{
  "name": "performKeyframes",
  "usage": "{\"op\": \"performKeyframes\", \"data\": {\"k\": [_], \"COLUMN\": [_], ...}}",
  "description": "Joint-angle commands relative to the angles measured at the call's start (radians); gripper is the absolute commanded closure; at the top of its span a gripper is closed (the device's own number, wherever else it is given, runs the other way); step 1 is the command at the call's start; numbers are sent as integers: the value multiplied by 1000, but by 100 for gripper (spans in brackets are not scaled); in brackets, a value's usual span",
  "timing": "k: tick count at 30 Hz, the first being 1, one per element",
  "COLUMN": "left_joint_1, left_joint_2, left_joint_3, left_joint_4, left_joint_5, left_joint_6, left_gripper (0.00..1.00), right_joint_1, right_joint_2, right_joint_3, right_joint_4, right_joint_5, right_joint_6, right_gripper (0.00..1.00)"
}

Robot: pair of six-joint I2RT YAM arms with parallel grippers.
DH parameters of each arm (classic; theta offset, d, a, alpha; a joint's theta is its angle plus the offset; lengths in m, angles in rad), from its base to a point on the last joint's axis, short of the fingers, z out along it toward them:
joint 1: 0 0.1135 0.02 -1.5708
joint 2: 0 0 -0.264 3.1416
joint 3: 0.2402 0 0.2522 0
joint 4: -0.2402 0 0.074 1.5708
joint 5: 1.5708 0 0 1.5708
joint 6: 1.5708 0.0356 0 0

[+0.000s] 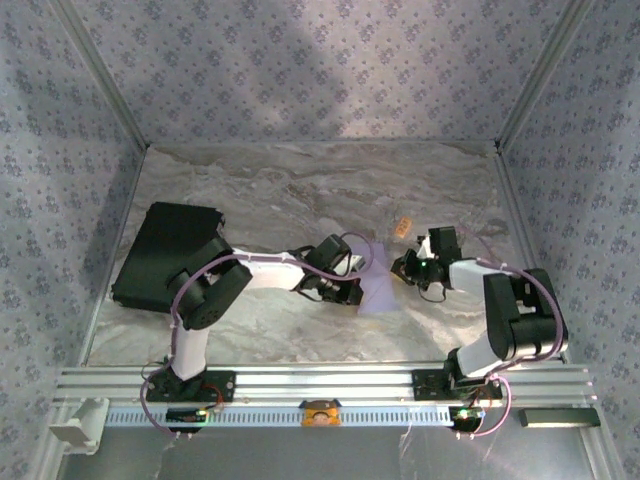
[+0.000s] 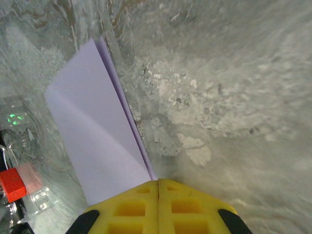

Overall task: Fold a paper plane with a square sheet of paper (pick it up from the middle)
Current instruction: Fold the triangle a second time at the center of the table, then turn over the paper at the center of the table.

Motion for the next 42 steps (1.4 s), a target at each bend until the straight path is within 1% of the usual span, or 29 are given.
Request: {"op": "performKeyframes", "data": {"k": [1,2,5,7,10,13,14,19,24,30,36,40,42], "left_joint_1": [-12,-11,4,24,60,84,85,84,83,82,78,72,69], "left_joint_2": [-70,-92,-161,-191,-183,-146,-129,-45,14,78,123,128,126], "left_joint_3": [-33,-29,-4,14,53,105,129,203,238,265,259,245,244], "left_joint_4": [-58,-56,-73,-79,-110,-139,-154,-180,-200,-254,-279,-288,-291], "left_joint_5": [-22,-25,-45,-57,-44,-9,-2,40,36,-2,-11,-13,-10], "left_joint_6": [-11,-8,5,10,35,59,68,78,81,99,105,106,107], "left_gripper": [100,100,95,90,89,89,89,89,90,92,96,96,96], "right_joint_1": [4,8,16,18,27,42,45,67,114,151,170,184,193], "right_joint_2": [-102,-136,-241,-305,-379,-429,-439,-427,-391,-360,-342,-332,-319], "right_joint_3": [-3,-8,-38,-70,-121,-154,-158,-151,-139,-125,-108,-94,-85], "right_joint_4": [-90,-112,-188,-223,-231,-245,-254,-287,-289,-295,-320,-360,-374], "right_joint_5": [17,17,57,57,28,24,22,-2,2,5,3,40,53], "right_joint_6": [-15,-13,-2,8,38,62,61,55,57,53,47,40,30], "right_gripper": [91,90,88,85,82,71,69,67,67,66,60,56,56]}}
